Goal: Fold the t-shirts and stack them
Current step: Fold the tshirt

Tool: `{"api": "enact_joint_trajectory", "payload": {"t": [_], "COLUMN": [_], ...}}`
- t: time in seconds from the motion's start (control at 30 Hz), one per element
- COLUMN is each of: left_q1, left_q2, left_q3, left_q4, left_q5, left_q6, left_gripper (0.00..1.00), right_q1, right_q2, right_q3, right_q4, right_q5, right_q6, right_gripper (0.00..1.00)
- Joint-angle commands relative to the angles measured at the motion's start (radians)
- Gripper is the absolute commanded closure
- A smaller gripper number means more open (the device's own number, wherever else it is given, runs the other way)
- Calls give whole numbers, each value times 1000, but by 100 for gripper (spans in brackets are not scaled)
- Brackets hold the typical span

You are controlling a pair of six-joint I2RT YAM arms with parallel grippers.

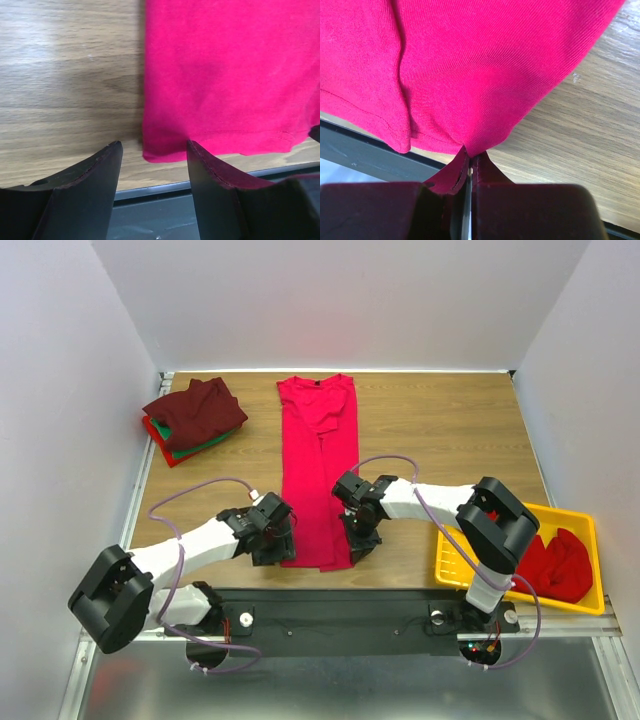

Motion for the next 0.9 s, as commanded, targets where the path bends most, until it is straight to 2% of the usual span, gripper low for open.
{"api": "enact_joint_trajectory", "payload": {"t": [0.0,0.1,0.13,0.37,0.4,0.5,0.73,0.87], "left_q1": [-13,-20,-22,-28,-28,-30,-33,-40], "left_q2": [42,65,65,56,53,27,-82,-175], "left_q3": [-31,-38,-40,-44,-44,-37,-2,11], "left_q4": [43,56,56,46,43,17,-81,-138], "left_q5": [43,49,47,50,50,57,139,185], "left_q6": [-20,-22,-23,-31,-30,-30,-23,-75], "left_gripper": [35,40,49,74,83,100,100,100], "right_q1": [7,6,6,6,7,7,7,7], "right_q2": [3,-7,-11,-28,-31,-53,-123,-166], "right_q3": [21,18,15,12,16,36,73,65], "right_q4": [-26,-28,-28,-34,-38,-74,-173,-224], "right_q5": [50,53,54,56,57,54,7,-27], "right_q6": [-16,-16,-16,-14,-14,-13,-23,-5], "right_gripper": [100,100,100,100,100,100,100,100]}}
